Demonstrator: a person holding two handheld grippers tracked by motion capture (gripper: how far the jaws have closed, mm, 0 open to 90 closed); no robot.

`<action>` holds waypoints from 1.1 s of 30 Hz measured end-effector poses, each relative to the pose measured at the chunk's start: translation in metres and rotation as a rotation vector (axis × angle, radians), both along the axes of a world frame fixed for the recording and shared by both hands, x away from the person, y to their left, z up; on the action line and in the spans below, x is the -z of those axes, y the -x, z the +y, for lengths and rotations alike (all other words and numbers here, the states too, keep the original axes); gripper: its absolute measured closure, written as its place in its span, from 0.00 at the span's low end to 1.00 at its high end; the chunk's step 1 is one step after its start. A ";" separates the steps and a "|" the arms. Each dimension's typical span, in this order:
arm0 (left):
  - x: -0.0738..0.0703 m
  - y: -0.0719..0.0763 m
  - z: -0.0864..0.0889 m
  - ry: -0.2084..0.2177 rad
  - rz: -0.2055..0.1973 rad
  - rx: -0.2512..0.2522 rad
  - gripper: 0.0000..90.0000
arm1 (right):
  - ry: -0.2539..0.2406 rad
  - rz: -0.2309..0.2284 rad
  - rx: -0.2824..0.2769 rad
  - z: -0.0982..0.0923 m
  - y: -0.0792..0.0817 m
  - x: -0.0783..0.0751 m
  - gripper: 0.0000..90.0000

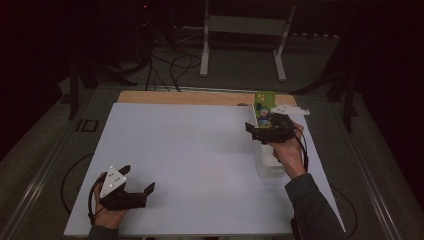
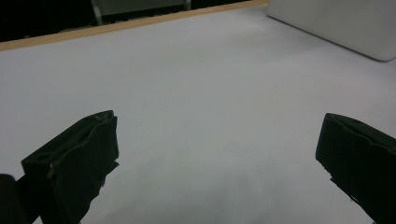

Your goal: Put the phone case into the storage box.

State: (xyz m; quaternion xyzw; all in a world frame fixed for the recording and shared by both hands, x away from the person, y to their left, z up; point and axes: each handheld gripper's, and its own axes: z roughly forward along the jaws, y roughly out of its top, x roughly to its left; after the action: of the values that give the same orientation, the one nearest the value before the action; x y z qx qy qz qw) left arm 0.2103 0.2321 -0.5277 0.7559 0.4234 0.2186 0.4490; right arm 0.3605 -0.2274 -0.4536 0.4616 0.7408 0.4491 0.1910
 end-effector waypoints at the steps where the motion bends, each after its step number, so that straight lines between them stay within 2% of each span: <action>1: 0.000 0.000 0.000 -0.001 0.000 0.001 0.00 | -0.003 -0.001 0.001 0.000 0.002 0.000 0.10; 17: 0.000 -0.001 -0.001 0.000 0.003 0.003 0.00 | -0.030 -0.024 -0.031 0.004 0.032 0.004 0.10; 20: 0.001 -0.001 0.000 0.000 0.004 0.004 0.00 | -0.023 -0.053 -0.026 0.007 0.039 0.005 0.10; 33: 0.001 -0.001 0.001 0.007 0.001 0.001 0.00 | -0.035 -0.106 -0.100 0.009 0.070 0.003 0.10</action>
State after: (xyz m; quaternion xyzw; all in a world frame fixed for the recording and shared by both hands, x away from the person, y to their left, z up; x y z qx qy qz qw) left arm 0.2112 0.2327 -0.5288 0.7546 0.4241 0.2166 0.4513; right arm 0.2904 -0.2181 -0.4564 0.4030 0.7437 0.4947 0.1995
